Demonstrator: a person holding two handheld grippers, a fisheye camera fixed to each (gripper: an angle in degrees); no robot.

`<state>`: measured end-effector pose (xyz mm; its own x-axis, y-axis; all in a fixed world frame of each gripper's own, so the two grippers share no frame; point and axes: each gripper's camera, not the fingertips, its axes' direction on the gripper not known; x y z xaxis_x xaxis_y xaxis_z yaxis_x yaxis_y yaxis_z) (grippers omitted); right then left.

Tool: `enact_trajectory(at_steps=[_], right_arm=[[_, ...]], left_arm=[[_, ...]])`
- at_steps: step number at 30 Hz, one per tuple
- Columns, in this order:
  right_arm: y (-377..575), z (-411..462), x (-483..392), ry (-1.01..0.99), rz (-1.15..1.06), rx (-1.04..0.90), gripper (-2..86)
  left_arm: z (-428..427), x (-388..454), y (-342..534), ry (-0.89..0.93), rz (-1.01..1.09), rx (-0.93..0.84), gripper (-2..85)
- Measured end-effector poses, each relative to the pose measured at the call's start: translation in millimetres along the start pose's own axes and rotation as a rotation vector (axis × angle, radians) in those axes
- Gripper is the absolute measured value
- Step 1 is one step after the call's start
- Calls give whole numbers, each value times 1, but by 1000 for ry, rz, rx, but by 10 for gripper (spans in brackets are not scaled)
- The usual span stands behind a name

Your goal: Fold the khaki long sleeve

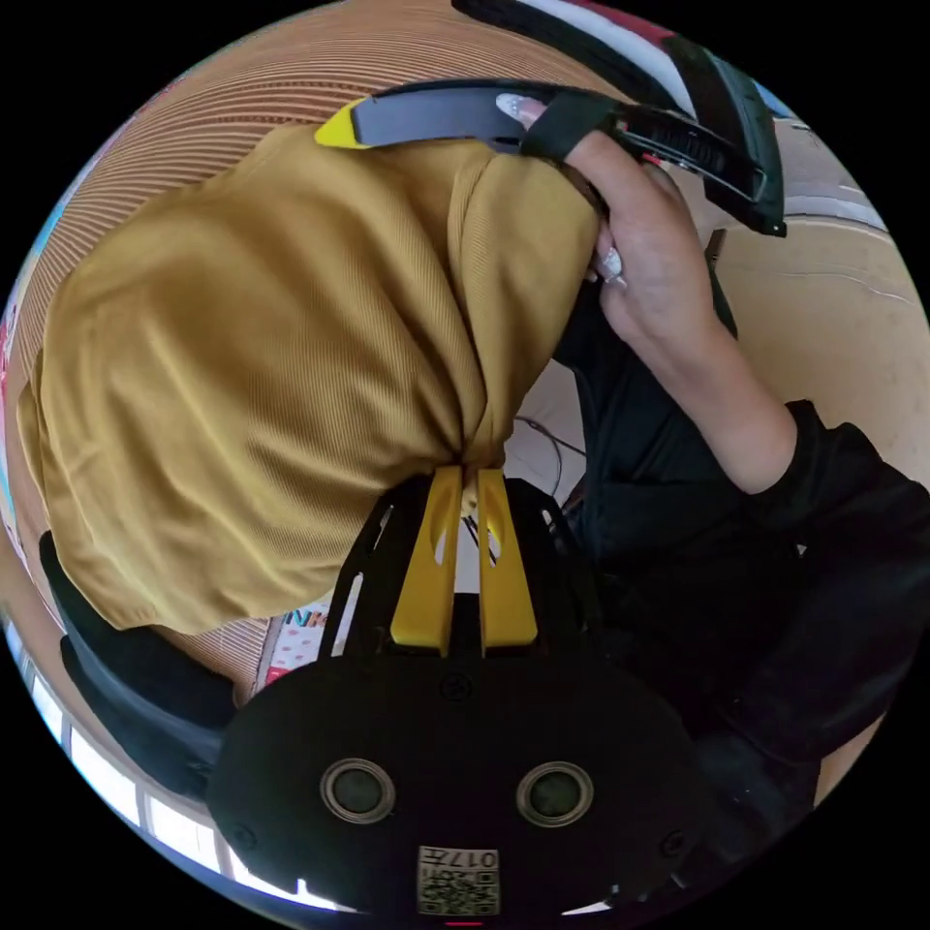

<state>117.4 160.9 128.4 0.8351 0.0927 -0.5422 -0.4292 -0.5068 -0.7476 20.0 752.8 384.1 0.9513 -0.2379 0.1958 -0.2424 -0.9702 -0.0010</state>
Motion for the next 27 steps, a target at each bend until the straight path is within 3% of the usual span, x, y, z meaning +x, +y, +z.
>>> enact_trajectory(at_steps=[4, 13, 19, 27], right_arm=[[-4, -9, 15, -24, 24, 25, 61], [-13, -16, 39, -34, 46, 34, 63], [-23, -19, 54, 96, 64, -3, 79], [-42, 2, 61, 14, -105, -178, 53]], left_arm=[[-3, 13, -5, -74, 2, 41, 14], [-10, 3, -7, -30, -40, 97, 23], [-18, 1, -6, -63, -36, 82, 24], [-46, -39, 46, 100, -69, 204, 22]])
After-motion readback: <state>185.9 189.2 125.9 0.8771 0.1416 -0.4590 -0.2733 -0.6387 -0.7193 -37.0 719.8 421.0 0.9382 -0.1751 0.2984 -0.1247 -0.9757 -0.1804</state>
